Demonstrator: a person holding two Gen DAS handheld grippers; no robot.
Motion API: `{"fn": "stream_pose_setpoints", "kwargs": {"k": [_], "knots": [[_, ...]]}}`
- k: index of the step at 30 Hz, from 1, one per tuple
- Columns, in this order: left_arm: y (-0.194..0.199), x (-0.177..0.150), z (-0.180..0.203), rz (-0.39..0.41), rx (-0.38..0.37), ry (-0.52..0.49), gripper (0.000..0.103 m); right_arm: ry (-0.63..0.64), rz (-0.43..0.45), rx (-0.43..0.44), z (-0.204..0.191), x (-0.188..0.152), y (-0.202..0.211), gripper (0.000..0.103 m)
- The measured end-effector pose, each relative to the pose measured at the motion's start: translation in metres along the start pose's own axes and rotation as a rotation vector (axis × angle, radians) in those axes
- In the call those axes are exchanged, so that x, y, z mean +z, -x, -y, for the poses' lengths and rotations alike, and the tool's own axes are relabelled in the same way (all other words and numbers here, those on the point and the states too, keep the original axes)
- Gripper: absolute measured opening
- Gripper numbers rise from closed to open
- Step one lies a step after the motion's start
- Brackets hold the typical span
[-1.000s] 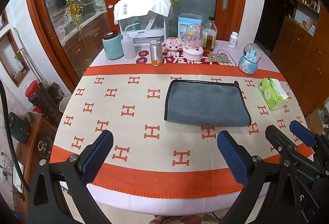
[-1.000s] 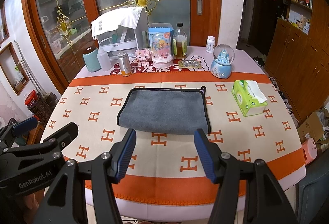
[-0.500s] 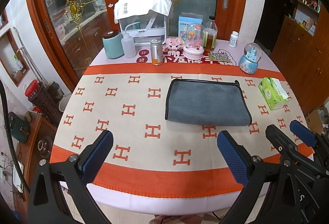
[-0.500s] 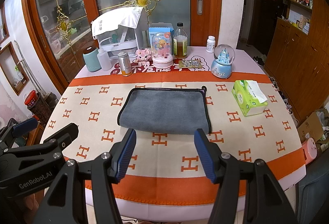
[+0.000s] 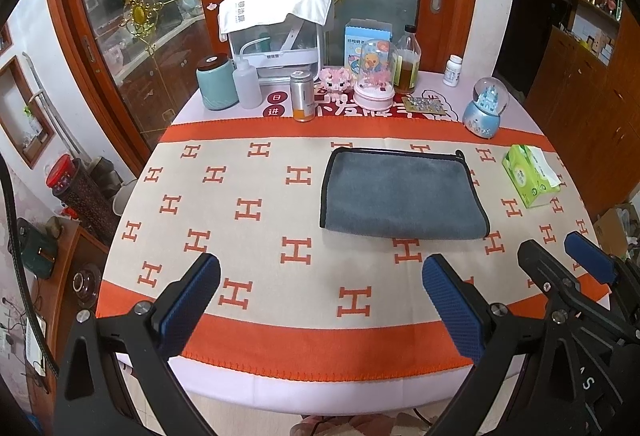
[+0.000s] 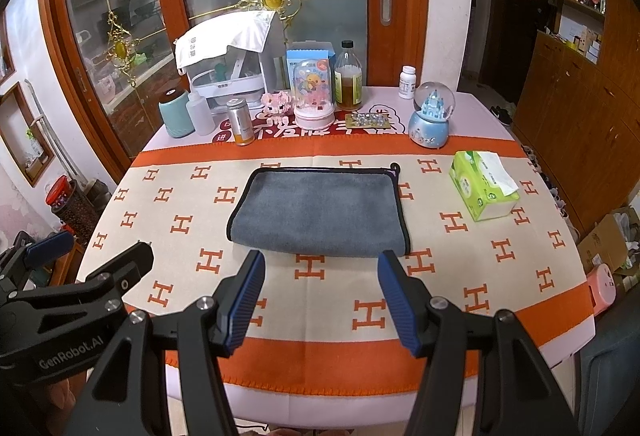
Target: Fold towel
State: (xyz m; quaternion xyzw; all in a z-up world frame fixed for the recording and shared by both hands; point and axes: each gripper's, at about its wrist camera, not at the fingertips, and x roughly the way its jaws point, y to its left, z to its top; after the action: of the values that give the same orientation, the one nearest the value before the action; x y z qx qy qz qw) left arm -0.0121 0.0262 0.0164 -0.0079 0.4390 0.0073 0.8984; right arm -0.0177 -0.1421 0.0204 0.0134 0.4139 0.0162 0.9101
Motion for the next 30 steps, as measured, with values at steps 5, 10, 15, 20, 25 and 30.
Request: {"fn": "stream_pose_setpoints", "kwargs": {"k": [5,10,15,20,25,30], "knots": [[-0.0001,0.0001,0.0004,-0.001,0.0,-0.001,0.101,-0.001,-0.001,0.0,0.0002,-0.0001,0.0,0.059],[0.0001,-0.0014,0.0007,-0.004,-0.001,-0.003,0.101,-0.005,-0.005,-0.004,0.0008,-0.0024,-0.0002,0.059],[-0.0004,-0.0053,0.0006,-0.012,-0.006,-0.009,0.101,-0.009,-0.008,-0.011,0.0009,-0.0035,0.0007,0.059],[-0.0009,-0.0042,0.0017,-0.015,-0.006,-0.012,0.101,-0.011,-0.01,-0.016,0.0004,-0.0029,0.0011,0.059],[-0.0009,-0.0037,0.0029,-0.018,-0.006,-0.015,0.101,-0.01,-0.011,-0.015,0.0005,-0.0028,0.0011,0.059],[-0.0008,-0.0035,0.0033,-0.018,-0.006,-0.014,0.101,-0.01,-0.011,-0.014,0.0006,-0.0028,0.0012,0.059]]}}
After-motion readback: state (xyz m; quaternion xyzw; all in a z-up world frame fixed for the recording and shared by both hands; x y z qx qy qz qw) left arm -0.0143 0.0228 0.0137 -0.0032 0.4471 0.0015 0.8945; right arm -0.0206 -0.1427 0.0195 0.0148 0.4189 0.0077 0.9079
